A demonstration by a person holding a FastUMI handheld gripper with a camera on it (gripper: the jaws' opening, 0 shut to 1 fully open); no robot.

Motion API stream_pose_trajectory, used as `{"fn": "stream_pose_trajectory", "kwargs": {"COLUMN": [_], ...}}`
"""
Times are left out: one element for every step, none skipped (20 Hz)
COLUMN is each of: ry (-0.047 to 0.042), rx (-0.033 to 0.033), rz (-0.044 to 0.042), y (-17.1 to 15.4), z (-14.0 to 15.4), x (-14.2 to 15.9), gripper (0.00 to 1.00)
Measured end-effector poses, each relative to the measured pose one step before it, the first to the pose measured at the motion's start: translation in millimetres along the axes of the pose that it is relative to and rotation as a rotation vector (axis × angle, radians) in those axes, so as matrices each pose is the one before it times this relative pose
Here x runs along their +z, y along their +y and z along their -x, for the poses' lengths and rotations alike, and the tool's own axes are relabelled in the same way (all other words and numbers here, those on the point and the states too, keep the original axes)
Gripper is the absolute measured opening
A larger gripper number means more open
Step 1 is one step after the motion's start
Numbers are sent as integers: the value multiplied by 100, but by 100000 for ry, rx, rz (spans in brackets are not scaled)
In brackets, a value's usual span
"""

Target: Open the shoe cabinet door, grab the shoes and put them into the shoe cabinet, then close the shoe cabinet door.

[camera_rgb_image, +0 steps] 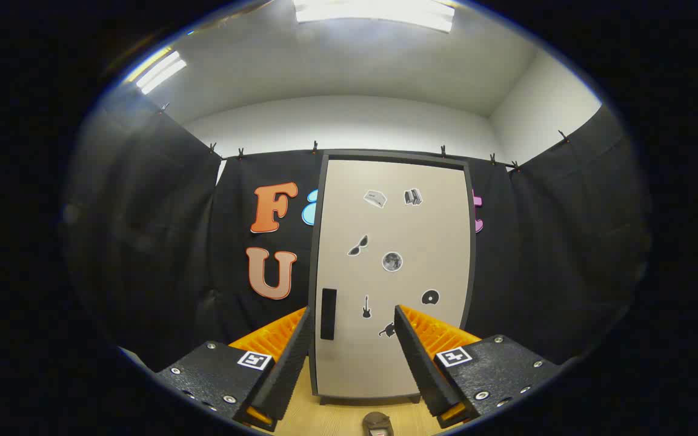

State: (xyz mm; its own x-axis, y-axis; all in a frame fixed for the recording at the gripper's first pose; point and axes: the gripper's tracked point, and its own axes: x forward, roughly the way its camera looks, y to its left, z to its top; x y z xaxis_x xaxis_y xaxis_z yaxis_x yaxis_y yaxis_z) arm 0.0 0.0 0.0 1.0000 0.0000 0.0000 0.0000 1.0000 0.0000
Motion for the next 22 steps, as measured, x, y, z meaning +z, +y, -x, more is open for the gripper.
{"fn": "stream_pose_trajectory", "kwargs": {"ry": [64,75,214,252,361,198,-74,-136,2,388,540,186,-80,110,138,54,109,340,317,36,-250,23], "rx": [-58,72,157,234,266,221,10,-131,-144,121,385,281,-14,-126,-97,187,71,-151,-282,-470,-499,-517], "rz": [-49,-139,-195,-120,-110,-110,35,198,56,-164,-230,-98,117,313,175,15,110,285,490,618,348,94], "y": [25,17,31,37,-10,64,-4,-2,4,77,47,-29,-42,-22,20,99,46,-5,4,514,729,819], "z": [-40,-25,-62,-28,-44,40,-32,-21,-30,-16,-11,-32,-62,-166,-77,72,47,27,30,-377,-866,-1153], "x": [-19,29,-35,-63,-63,6,45,-80,-26,-55,-104,-44,22,-58,-100,10,-87,-145,-42,-145,-51,-124], "gripper": [84,84,84,84,84,84,84,84,84,84,84,84,84,84,84,84,84,84,84,84,84,84]}}
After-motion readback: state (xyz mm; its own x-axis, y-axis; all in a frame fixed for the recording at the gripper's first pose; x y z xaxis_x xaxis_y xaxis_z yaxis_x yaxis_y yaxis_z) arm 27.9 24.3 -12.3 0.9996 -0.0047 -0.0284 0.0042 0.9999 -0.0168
